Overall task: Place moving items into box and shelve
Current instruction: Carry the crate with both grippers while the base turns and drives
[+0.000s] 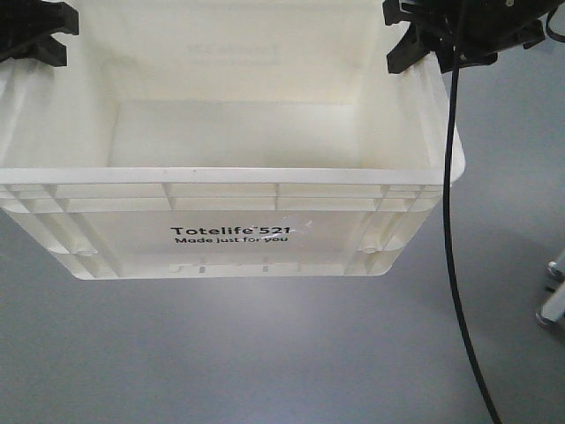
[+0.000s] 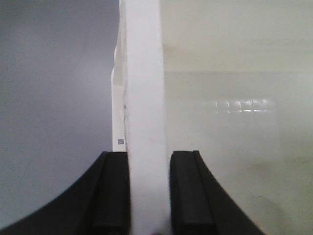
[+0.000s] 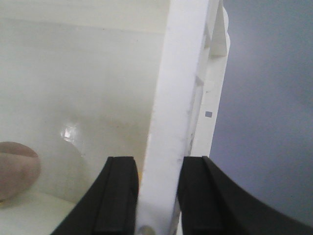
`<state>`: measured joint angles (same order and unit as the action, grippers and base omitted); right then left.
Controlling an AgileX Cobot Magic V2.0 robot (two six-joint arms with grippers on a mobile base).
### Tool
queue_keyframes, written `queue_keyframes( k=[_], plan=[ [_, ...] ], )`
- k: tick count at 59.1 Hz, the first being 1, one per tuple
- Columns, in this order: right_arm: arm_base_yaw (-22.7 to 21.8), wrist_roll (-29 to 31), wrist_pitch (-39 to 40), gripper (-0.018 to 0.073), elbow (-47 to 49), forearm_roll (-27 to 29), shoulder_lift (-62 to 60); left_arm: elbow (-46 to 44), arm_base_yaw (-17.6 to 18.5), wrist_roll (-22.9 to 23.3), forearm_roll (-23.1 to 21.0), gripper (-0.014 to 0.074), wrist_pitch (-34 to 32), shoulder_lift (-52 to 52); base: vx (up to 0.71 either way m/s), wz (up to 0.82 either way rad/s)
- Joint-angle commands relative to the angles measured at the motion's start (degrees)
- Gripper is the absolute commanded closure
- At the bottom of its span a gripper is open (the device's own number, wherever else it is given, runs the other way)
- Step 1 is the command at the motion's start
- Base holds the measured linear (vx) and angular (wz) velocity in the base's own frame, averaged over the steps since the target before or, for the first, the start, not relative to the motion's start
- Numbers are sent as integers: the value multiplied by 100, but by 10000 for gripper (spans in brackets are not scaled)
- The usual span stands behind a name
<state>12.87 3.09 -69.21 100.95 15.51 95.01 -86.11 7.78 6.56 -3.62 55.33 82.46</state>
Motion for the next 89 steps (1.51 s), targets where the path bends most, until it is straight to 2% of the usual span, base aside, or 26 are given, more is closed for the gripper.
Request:
queue_keyframes(
  k=[1,89],
  plan=[
    [159,136,551,571,230,1473,-339,-257,163,67,-999,612,-829,-289,10,73],
    [141,136,504,571,230,1472,-339,-257,163,67,-1006,612,-811,-289,18,62]
  ],
)
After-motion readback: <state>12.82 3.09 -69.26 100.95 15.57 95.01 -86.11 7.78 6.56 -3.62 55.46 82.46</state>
